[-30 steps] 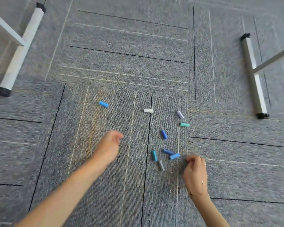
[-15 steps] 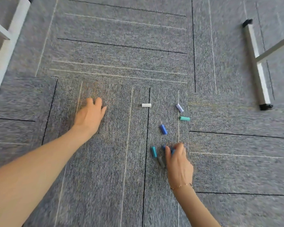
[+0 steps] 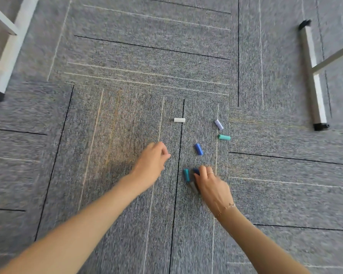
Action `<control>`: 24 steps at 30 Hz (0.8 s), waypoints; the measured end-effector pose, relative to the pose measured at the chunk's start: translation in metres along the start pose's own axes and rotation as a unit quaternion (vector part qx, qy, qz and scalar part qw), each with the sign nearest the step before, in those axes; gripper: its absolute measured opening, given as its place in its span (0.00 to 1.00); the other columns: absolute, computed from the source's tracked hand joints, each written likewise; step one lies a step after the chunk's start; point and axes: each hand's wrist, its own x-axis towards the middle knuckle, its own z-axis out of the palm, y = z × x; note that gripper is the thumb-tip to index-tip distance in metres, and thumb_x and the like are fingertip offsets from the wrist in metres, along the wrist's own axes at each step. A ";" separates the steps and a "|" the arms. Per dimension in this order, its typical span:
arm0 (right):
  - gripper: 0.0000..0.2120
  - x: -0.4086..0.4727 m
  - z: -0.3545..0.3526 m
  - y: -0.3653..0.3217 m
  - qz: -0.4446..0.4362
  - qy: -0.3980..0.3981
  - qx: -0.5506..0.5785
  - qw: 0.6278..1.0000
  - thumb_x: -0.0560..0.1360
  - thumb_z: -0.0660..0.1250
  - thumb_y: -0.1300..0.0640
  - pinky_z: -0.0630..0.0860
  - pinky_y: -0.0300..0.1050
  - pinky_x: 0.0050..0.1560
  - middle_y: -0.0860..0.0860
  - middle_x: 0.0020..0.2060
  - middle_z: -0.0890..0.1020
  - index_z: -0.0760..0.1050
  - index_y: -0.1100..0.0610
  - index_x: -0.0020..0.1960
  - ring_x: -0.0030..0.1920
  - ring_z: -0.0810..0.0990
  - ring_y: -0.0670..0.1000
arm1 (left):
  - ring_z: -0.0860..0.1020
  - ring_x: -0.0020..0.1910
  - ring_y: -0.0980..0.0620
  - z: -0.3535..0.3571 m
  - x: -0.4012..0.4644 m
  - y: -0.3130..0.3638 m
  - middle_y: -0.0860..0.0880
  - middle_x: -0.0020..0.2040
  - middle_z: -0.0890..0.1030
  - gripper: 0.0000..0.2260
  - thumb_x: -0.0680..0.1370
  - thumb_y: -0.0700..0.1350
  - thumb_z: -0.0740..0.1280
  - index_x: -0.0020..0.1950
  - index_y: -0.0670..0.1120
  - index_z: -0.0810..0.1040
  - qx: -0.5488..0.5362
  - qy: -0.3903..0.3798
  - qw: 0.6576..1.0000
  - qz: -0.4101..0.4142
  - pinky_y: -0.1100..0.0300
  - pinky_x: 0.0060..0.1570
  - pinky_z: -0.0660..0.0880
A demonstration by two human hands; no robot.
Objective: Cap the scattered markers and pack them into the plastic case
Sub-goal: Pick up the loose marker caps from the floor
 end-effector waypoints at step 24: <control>0.08 0.071 -0.014 -0.024 -0.041 0.042 -0.009 0.998 0.80 0.58 0.61 0.78 0.46 0.26 0.59 0.51 0.75 0.69 0.62 0.58 0.30 0.77 0.53 | 0.64 0.21 0.52 0.109 -0.046 0.035 0.37 0.57 0.77 0.23 0.71 0.39 0.73 0.63 0.44 0.71 0.336 -0.096 0.921 0.174 0.62 0.15 0.54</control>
